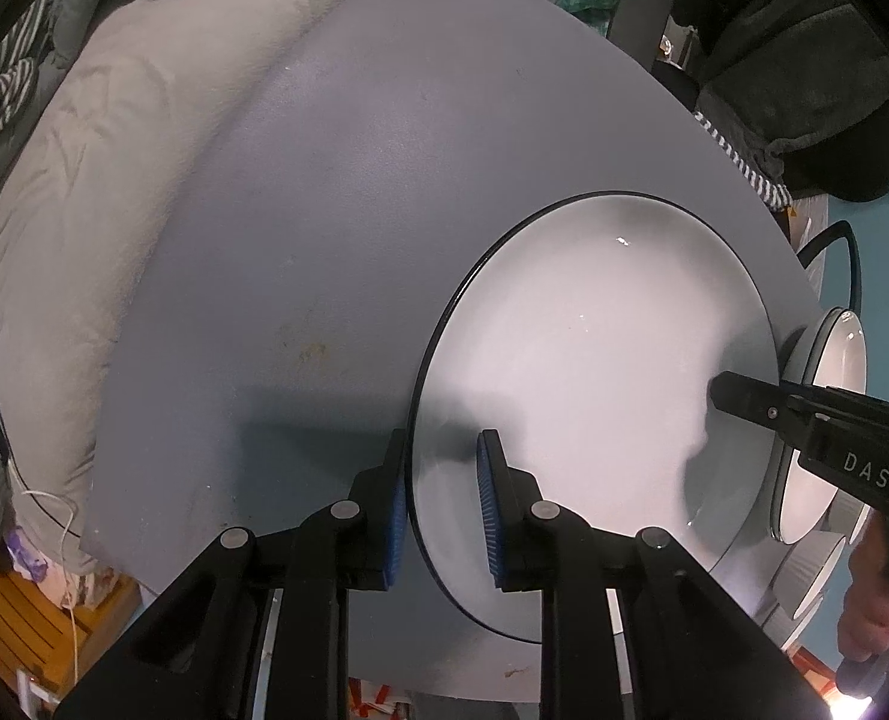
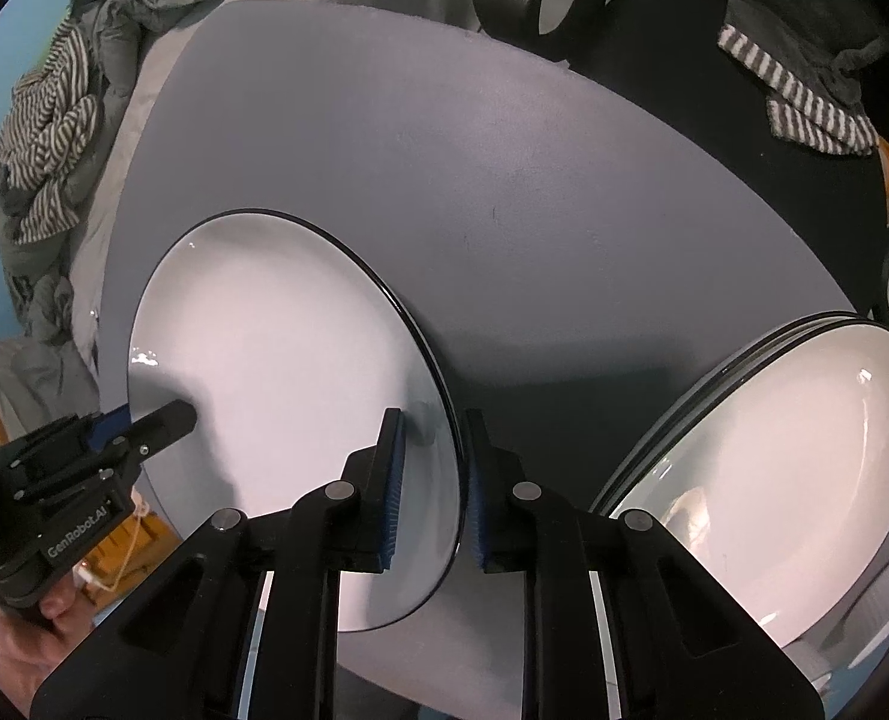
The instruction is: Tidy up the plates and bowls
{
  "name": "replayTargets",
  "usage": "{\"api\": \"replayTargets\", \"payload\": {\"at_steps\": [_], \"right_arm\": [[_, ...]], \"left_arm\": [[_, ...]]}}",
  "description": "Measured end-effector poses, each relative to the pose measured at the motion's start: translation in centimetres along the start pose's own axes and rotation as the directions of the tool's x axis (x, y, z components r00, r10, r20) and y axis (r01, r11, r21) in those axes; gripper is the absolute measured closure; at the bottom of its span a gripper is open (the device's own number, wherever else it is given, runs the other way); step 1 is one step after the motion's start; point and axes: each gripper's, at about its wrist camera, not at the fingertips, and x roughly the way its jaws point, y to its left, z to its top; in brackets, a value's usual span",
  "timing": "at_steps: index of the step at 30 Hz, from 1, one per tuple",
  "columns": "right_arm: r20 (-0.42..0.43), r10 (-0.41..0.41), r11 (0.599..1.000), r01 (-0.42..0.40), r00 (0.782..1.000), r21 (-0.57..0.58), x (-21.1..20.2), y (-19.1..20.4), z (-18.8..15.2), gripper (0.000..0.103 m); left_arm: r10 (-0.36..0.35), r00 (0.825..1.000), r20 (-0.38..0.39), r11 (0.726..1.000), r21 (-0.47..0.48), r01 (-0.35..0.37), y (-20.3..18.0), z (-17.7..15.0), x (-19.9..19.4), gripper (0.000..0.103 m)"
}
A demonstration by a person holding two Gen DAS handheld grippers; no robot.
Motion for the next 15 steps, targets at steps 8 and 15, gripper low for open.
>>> {"api": "replayTargets", "payload": {"at_steps": [8, 15], "right_arm": [[0.053, 0.008, 1.000, -0.007, 0.999, -0.015, -1.2, -0.2, -0.8, 0.086], [0.077, 0.014, 1.000, -0.012, 0.997, -0.021, -2.6, -0.2, -1.4, 0.087]], "left_arm": [[-0.002, 1.000, 0.030, 1.000, 0.017, 0.001, -0.3, -0.7, -0.7, 0.082], [0.011, 0.998, 0.055, 0.999, 0.047, -0.013, -1.2, -1.1, -2.2, 0.082]]}}
